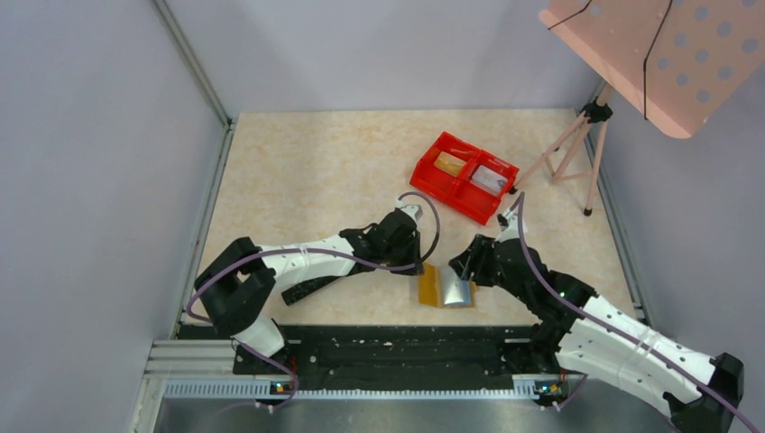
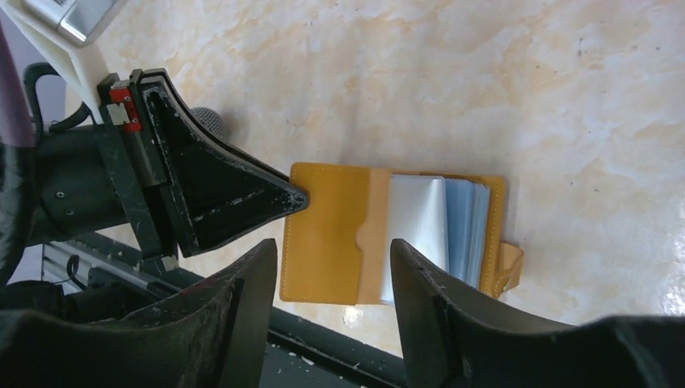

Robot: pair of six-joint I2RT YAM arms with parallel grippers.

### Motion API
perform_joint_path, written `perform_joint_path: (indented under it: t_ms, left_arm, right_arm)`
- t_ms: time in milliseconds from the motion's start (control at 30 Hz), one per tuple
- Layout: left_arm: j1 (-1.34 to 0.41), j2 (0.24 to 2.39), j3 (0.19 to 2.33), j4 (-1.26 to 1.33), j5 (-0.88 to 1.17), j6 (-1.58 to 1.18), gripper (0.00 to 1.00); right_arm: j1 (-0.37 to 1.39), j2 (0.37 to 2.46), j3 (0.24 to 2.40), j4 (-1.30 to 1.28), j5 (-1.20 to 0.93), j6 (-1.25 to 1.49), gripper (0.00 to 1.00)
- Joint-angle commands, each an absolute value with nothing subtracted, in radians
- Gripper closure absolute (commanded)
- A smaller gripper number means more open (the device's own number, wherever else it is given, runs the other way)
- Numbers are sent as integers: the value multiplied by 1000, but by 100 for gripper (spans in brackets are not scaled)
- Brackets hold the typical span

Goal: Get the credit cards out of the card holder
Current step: Open the card holder at the center of the board.

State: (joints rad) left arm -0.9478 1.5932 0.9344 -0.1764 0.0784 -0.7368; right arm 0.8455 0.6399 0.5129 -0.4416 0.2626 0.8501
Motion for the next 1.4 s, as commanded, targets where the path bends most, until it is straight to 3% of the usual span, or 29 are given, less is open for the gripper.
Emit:
perform_joint_path:
  t_ms: [0,167,300,833,1367]
  left_arm:
    - [-945,1589,932,-189,40,-747,81]
    - [-945,1542,941,-257,-29,-747,67]
    - [-944,1524,951,-273,10,-755,63]
    - [-945,1418,1003,-199,252,-793,65]
    - [-943,1432,1031,-186,227,-829,67]
  right_arm:
    - [832,685,476,-357,213,836,46]
    - [803,683,387,-324,186,845,52]
    - [792,662,301,-269,143,878,57]
    - [779,653,240,-176,87,871,64]
    - [782,781,172,180,-100,953,77]
